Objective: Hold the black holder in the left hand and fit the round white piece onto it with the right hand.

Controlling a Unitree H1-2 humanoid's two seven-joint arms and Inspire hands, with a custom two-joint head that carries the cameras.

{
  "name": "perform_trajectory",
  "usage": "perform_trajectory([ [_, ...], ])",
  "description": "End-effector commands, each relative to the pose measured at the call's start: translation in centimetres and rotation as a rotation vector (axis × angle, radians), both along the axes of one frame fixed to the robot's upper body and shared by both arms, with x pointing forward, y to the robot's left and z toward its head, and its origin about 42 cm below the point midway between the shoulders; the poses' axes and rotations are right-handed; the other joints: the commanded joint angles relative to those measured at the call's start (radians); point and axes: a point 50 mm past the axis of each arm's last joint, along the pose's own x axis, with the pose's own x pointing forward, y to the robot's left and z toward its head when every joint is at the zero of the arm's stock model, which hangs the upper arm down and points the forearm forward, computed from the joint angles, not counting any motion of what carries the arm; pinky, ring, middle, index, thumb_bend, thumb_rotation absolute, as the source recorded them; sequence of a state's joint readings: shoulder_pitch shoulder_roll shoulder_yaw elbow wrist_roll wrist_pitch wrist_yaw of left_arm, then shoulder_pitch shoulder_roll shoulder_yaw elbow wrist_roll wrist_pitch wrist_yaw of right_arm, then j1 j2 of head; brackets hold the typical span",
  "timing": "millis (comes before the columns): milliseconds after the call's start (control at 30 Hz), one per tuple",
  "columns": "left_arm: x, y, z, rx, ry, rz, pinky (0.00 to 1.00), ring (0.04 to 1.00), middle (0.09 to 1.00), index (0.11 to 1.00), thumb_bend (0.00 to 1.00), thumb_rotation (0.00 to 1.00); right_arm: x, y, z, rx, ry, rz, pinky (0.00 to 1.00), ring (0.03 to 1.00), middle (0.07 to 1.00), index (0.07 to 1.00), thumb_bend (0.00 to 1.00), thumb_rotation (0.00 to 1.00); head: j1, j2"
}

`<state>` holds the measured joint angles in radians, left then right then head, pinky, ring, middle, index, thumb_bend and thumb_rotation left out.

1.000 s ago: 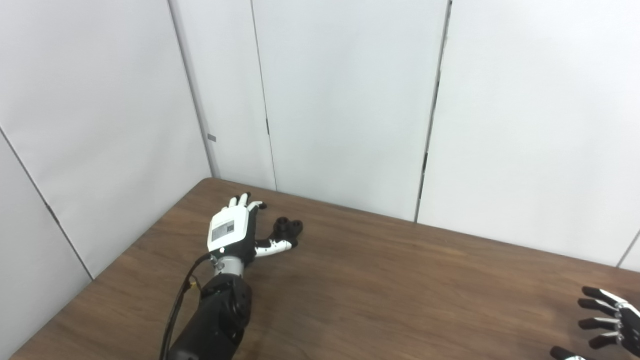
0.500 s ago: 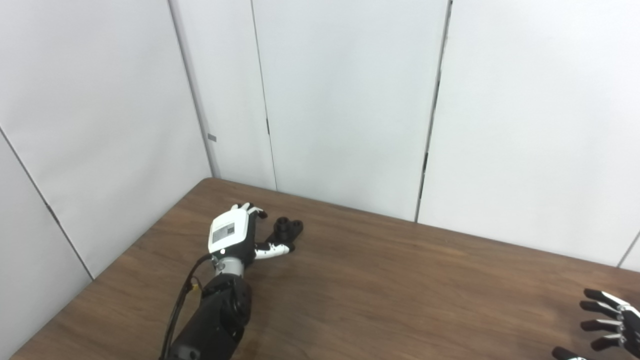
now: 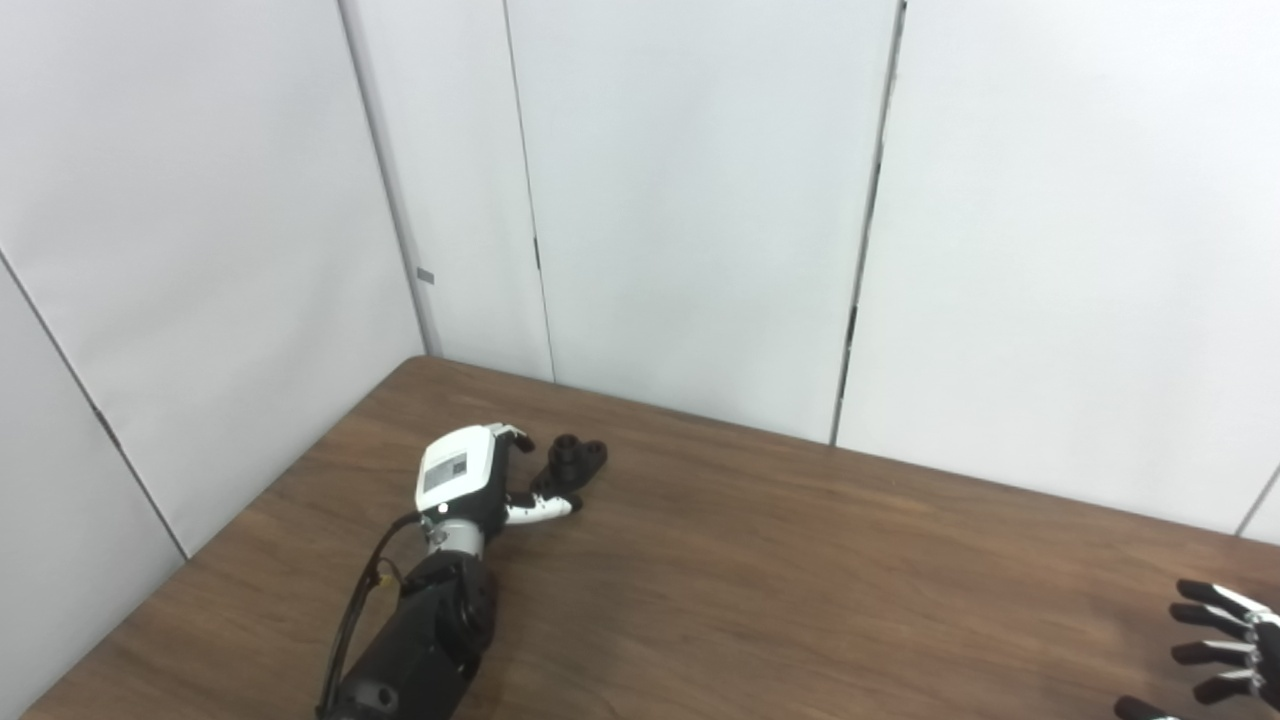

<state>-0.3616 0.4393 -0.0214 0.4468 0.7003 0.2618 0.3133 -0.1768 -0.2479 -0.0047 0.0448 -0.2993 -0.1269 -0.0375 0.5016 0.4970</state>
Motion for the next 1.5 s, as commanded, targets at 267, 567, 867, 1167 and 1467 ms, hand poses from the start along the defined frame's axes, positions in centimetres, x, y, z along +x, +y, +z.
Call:
perform_trajectory([
  [267, 2.3, 1.5, 2.4, 0.051, -0.065, 0.008, 0.74, 0.862, 0.828, 0.656, 0.84, 0.36, 0.1, -0.3, 2.2, -0.006, -0.088, 0.017, 0.45, 0.619, 0.726, 0.763, 0.66, 0.23, -0.006, 0.007],
  [567, 3.1, 1.8, 2.2, 0.044, -0.023, -0.013, 0.70, 0.844, 0.809, 0.607, 0.83, 0.36, 0.0, -0.4, 2.1, -0.012, -0.089, 0.017, 0.46, 0.615, 0.723, 0.760, 0.66, 0.24, -0.009, 0.012],
  [867, 3.6, 1.7, 1.8, 0.037, 0.066, -0.038, 0.72, 0.848, 0.822, 0.579, 0.82, 0.37, -0.3, -0.4, 2.4, -0.011, -0.089, 0.011, 0.46, 0.617, 0.727, 0.758, 0.64, 0.24, -0.017, 0.021],
  [1167, 3.7, 1.4, 1.2, 0.073, 0.168, -0.076, 0.72, 0.809, 0.755, 0.515, 0.79, 0.33, -0.6, -0.7, 2.5, -0.010, -0.096, -0.003, 0.46, 0.615, 0.728, 0.754, 0.62, 0.28, -0.018, 0.025],
  [1467, 3.7, 1.2, 0.5, 0.060, 0.219, -0.127, 0.67, 0.751, 0.733, 0.483, 0.79, 0.31, -0.7, -0.9, 2.6, -0.008, -0.105, -0.011, 0.46, 0.617, 0.728, 0.748, 0.60, 0.29, -0.023, 0.030],
])
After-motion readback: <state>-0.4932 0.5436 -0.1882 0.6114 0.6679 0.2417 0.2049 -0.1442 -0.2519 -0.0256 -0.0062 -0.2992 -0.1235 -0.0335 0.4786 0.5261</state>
